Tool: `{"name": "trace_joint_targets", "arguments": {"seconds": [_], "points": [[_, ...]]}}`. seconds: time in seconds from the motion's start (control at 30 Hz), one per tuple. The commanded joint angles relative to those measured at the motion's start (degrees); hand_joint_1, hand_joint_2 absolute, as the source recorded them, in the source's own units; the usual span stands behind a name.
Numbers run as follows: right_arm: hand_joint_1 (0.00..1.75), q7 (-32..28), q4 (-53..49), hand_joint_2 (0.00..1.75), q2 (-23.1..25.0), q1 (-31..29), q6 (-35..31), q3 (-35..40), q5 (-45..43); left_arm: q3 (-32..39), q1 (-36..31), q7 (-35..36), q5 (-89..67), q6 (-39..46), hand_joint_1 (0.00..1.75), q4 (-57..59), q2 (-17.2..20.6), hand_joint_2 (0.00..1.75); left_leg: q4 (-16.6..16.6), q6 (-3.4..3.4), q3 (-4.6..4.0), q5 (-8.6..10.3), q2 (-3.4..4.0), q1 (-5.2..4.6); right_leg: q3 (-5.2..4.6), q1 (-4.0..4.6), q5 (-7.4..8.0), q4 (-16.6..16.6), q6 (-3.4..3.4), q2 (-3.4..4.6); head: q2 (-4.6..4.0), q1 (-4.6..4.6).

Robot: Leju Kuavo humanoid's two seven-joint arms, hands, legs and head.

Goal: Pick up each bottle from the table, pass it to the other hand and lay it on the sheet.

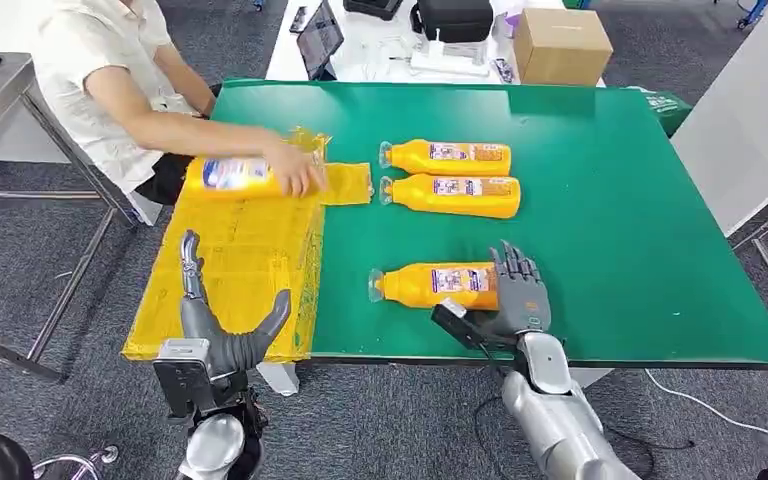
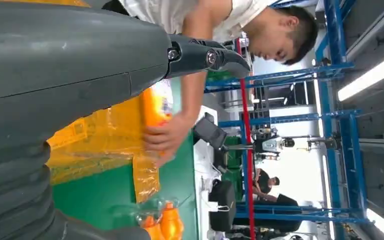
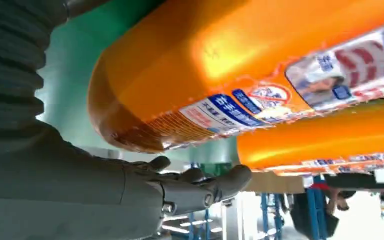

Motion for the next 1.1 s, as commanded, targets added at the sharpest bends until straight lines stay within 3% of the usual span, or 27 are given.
{"name": "trace_joint_targets", "arguments": {"seconds": [0.03,0.2,0.23,0.27,0.33,0.47,0.53,0.6,0.63,0.93,1.1], "points": [[0.0,4.16,10.39,1.75,-2.97,-5.26,7.69,5.29,-1.57,-1.32,-1.15,1.31,-0.14,-0.63,0.0,1.2,1.35,1.75,-0.07,0.09,0.26,-0.02,-0.01,0.0,0.28,0.05,-0.02,-0.1,-0.14,-0.1,0.0,-0.02],[0.03,4.27,10.68,1.75,-3.0,-5.34,8.27,5.27,-1.83,-1.3,-1.13,1.34,-0.15,-0.65,0.0,1.15,1.33,1.75,-0.09,0.12,0.47,0.01,-0.09,0.02,0.49,0.07,-0.01,-0.15,-0.17,-0.18,0.0,0.0],[1.4,4.47,11.0,1.75,-2.98,-5.41,9.66,5.56,-2.01,-1.22,-1.15,1.34,-0.16,-0.62,0.0,1.11,1.27,1.75,-0.07,0.09,0.44,0.01,-0.07,0.01,0.45,0.05,0.0,-0.11,-0.14,-0.15,0.0,-0.02],[1.73,4.62,11.11,1.75,-2.99,-5.3,10.54,5.58,-2.34,-1.17,-1.19,1.34,-0.16,-0.6,0.0,1.09,1.23,1.75,-0.05,0.07,0.44,0.01,-0.09,0.01,0.45,0.04,-0.01,-0.09,-0.11,-0.15,0.0,-0.02],[1.75,4.33,11.48,1.75,-3.05,-5.09,12.07,5.29,-3.52,-1.26,-1.45,1.45,-0.21,-0.83,0.0,1.3,1.26,1.75,-0.07,0.12,0.46,0.04,-0.08,0.02,0.47,0.06,0.0,-0.12,-0.14,-0.16,0.0,0.0],[1.75,-3.04,11.32,1.75,-3.41,-4.03,12.18,2.01,-10.96,-1.86,-1.88,1.14,0.25,-1.5,0.0,2.1,1.43,1.75,-0.06,0.11,0.52,0.04,-0.13,0.02,0.53,0.06,0.0,-0.12,-0.11,-0.19,0.0,0.0],[1.75,-10.51,10.46,1.75,-2.84,-3.37,13.89,-0.01,-17.35,-2.06,-1.97,0.55,1.18,-1.72,0.0,2.07,1.77,1.75,-0.1,0.11,0.61,0.04,-0.18,0.02,0.63,0.05,-0.02,-0.14,-0.12,-0.25,0.0,-0.02],[1.75,-20.65,7.16,1.75,-2.21,-1.45,19.7,-1.55,-27.46,-2.31,-1.97,0.61,4.4,-3.47,0.0,2.15,2.14,1.75,-0.12,0.13,0.66,0.05,-0.2,0.05,0.69,0.1,-0.02,-0.2,-0.17,-0.29,0.0,0.0],[1.75,-22.85,5.27,1.75,-2.21,-0.32,22.3,-1.51,-31.29,-2.48,-2.05,1.85,7.07,-5.56,0.0,2.47,2.28,1.75,-0.13,0.12,0.67,0.04,-0.15,0.03,0.68,0.07,-0.01,-0.19,-0.15,-0.22,0.0,0.02],[1.75,-28.05,-0.45,1.75,-2.36,3.05,28.86,1.79,-42.82,-2.77,-3.25,4.16,13.36,-9.16,0.0,5.7,2.21,1.75,-0.12,0.05,0.77,-0.04,0.01,0.07,0.65,0.1,0.01,-0.17,-0.15,-0.05,0.0,-0.02],[1.75,-31.19,-12.79,1.75,0.21,7.93,31.89,4.58,-52.36,-2.77,-2.61,6.26,22.0,-12.39,0.0,5.97,1.75,1.75,-0.1,0.05,0.71,-0.09,0.15,0.06,0.59,0.1,0.0,-0.13,-0.2,0.08,0.0,0.0]]}}
